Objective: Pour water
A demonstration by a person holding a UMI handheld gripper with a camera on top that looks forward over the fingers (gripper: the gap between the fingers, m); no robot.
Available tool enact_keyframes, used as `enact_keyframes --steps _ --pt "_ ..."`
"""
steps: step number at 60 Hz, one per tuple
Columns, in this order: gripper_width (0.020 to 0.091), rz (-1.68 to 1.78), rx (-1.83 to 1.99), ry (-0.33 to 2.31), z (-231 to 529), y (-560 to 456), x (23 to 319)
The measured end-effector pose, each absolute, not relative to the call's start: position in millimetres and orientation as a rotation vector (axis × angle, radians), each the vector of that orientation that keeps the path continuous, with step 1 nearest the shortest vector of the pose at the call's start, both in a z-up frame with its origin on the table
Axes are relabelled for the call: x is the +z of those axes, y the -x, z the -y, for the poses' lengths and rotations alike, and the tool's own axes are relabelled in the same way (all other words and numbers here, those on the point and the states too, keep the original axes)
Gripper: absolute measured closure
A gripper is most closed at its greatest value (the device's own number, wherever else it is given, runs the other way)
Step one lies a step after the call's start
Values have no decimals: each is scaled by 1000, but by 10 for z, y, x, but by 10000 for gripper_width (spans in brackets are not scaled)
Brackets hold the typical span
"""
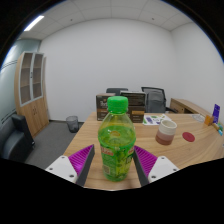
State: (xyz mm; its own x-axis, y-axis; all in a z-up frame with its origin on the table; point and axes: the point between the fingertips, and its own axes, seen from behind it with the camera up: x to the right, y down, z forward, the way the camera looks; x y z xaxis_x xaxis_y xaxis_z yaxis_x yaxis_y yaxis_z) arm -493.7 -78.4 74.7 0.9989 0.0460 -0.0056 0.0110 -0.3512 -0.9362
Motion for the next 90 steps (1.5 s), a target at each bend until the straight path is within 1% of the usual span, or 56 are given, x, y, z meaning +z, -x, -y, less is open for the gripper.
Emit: enact_keyframes --steps 4,6,9,11,16,19,20,25,37,44,53,58,63,74,79,87,88,90 --pt "358 29 32 1906 683 4949 748" --pt "381 20 30 1893 640 4945 755" --pt "451 0 25 1863 588 4929 780" --pt "531 -12 31 1850 557 4920 784" --pt "574 -23 42 1833 506 4908 783" --pt "620 -25 34 1828 498 4896 786" --pt "645 -23 35 1825 494 4901 791" --pt "700 -36 41 1796 413 4898 815" --pt "703 -34 57 1759 446 4893 821" --pt "703 -93 131 1805 411 4841 817" --pt "702 -244 288 1907 151 4647 812" --pt "703 -403 393 1938 -47 4489 829" --pt "703 -625 550 1932 -238 4320 941" --pt "705 -1114 988 1750 -597 4107 1066" --pt "705 -1265 1135 1662 -696 4073 1165" --pt "705 -1457 1352 1535 -834 4089 1226" --pt "704 -1486 1373 1522 -809 4081 1277" --pt "705 -1520 1400 1490 -891 4062 1245"
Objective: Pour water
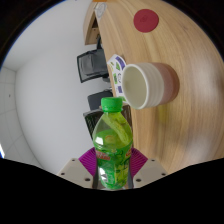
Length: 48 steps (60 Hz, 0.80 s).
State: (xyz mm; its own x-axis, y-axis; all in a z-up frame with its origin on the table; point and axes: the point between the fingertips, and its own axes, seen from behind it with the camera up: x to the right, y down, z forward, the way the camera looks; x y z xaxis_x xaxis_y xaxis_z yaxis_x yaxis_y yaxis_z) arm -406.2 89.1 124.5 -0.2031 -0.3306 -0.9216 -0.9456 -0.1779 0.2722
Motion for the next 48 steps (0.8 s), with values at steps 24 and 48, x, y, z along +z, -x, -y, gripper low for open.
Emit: enact_keyframes --steps 24,48 --pt "703 -1676 1507 1394 -890 3851 1272" --pt "700 -631 550 1825 -782 2892 2264"
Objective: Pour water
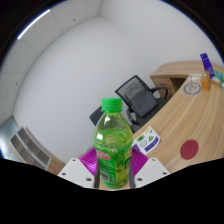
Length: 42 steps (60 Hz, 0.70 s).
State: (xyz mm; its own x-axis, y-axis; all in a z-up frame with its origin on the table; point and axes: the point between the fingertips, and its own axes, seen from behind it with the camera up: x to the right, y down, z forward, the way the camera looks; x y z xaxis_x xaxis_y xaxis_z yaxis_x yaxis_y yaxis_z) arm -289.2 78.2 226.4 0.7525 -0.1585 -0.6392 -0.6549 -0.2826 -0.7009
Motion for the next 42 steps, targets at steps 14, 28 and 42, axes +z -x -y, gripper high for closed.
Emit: enact_keyframes --steps 14,28,42 --pt "685 -257 -14 1774 -736 1828 2515" --pt "685 -146 -147 1877 -841 1309 1732" --pt "686 -165 -147 1943 -848 1006 938"
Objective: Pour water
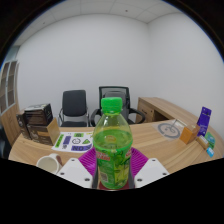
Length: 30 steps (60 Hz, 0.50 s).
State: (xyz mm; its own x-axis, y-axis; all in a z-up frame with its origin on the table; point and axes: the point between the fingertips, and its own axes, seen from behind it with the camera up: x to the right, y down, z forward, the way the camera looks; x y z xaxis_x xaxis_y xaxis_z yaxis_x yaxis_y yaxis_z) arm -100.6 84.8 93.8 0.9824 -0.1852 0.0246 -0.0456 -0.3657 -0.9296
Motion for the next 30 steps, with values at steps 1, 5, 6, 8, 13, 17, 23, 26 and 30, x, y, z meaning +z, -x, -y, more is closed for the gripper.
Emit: enact_keyframes --steps 1,5,6,8,13,17,23,26,30 --pt "686 -168 -140 1943 -844 997 893" --pt "657 -193 -108 1956 -808 981 688" --pt "657 -195 -104 1913 -822 968 753" --pt "655 -206 -80 1900 -803 971 742" --pt "632 -216 -51 1874 -771 970 755" --pt "611 -198 -45 1878 -748 990 751" --pt "572 -192 -52 1905 -752 997 732" --pt "543 -202 -57 1923 -752 993 718" --pt "468 -217 -85 1959 -702 962 662"
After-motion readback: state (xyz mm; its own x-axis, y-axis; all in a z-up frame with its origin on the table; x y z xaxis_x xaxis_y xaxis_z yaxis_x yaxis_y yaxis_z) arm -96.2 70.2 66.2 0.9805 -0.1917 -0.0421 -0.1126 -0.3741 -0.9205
